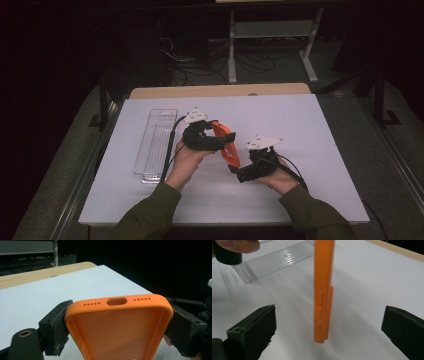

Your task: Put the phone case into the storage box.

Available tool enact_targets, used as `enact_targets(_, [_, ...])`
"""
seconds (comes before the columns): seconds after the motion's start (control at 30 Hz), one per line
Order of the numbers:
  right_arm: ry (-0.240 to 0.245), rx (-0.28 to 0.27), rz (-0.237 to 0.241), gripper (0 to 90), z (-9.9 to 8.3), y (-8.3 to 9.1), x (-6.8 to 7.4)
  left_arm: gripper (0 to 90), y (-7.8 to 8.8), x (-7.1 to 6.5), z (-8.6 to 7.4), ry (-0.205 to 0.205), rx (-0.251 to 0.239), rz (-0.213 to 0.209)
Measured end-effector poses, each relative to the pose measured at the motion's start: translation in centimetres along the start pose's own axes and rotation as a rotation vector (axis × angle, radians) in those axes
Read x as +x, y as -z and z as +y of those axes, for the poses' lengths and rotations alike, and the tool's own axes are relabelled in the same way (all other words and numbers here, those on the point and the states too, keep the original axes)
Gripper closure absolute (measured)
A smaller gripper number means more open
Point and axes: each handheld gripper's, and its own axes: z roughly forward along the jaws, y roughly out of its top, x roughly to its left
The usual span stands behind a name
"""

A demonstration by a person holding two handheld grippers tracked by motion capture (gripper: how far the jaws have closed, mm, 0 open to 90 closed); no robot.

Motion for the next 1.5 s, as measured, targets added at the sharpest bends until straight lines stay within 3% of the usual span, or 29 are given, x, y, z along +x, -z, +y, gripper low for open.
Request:
enact_targets(0.5, [-0.007,0.008,-0.014,0.0,-1.1,1.3,-1.7,15.4,0.0,0.0,0.0,-0.004,-0.001,-0.008])
enact_targets(0.87, [-0.023,-0.003,-0.066,0.0,-2.4,2.7,-2.5,15.4,0.4,0.1,0.2,0.000,-0.004,-0.008])
enact_targets(0.93, [-0.028,0.000,-0.071,0.0,-2.8,3.1,-2.4,15.5,0.5,0.1,0.2,0.007,-0.009,-0.008])
enact_targets(0.97, [-0.003,0.003,-0.079,0.0,-3.1,3.3,-2.6,15.5,0.5,0.2,0.2,0.005,-0.010,-0.007])
enact_targets(1.07, [-0.037,-0.001,-0.075,0.0,-4.0,3.9,-2.5,15.5,0.6,0.3,0.3,0.007,-0.015,-0.010])
enact_targets(1.5, [-0.044,0.019,-0.098,0.0,-7.0,4.7,-2.8,15.5,0.8,0.3,0.4,-0.004,-0.023,-0.017])
